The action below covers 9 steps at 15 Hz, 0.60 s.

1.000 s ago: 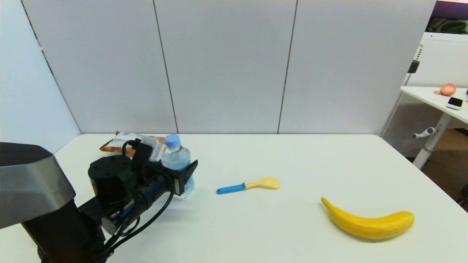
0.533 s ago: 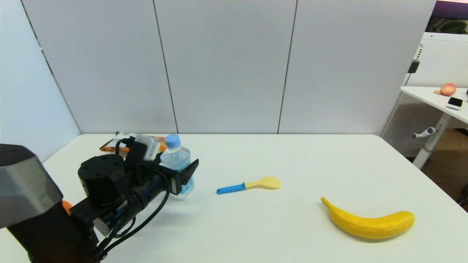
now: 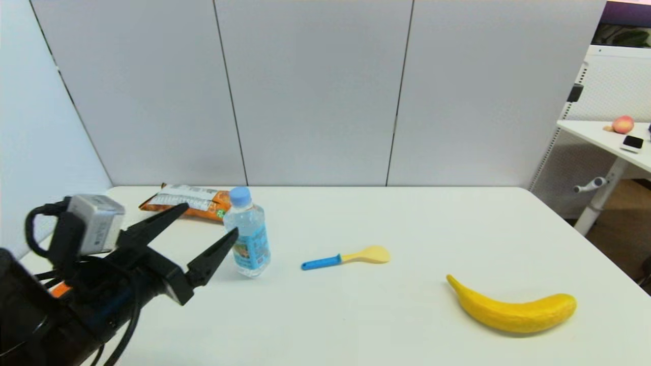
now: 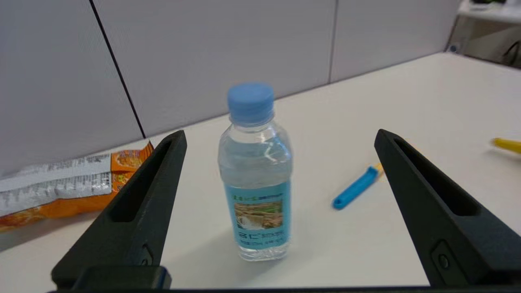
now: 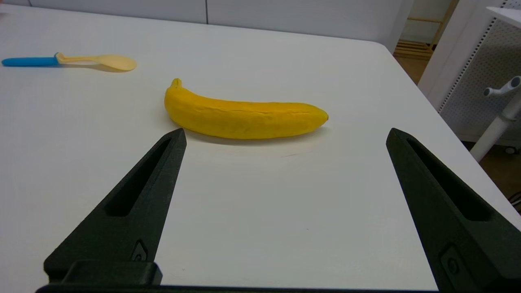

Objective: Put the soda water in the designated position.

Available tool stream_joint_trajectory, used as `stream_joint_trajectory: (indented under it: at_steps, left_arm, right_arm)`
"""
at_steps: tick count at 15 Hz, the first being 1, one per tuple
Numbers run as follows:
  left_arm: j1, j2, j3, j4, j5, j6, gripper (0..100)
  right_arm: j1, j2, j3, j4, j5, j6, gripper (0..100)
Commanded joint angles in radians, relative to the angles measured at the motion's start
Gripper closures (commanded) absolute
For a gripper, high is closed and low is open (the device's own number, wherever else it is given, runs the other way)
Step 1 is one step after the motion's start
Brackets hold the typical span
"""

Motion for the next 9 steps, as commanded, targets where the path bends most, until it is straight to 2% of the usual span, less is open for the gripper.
stream_joint_trajectory:
  at_steps: [1, 6, 9]
  left_arm:
    - [0.0, -0.426, 0.079, 0.199, 0.023, -0.011, 0]
    - [0.191, -0.775, 0.048, 0.598, 0.017, -0.046, 0]
    - [0.287, -0.89, 0.016, 0.739, 0.002, -0.045, 0]
  right_arm:
    - [0.0, 0.001, 0.0, 0.0, 0.001, -0.001, 0]
    - [0.0, 0.001, 0.0, 0.0, 0.001, -0.001, 0]
    - [0.001, 0.001, 0.0, 0.0, 0.001, -0.001, 0]
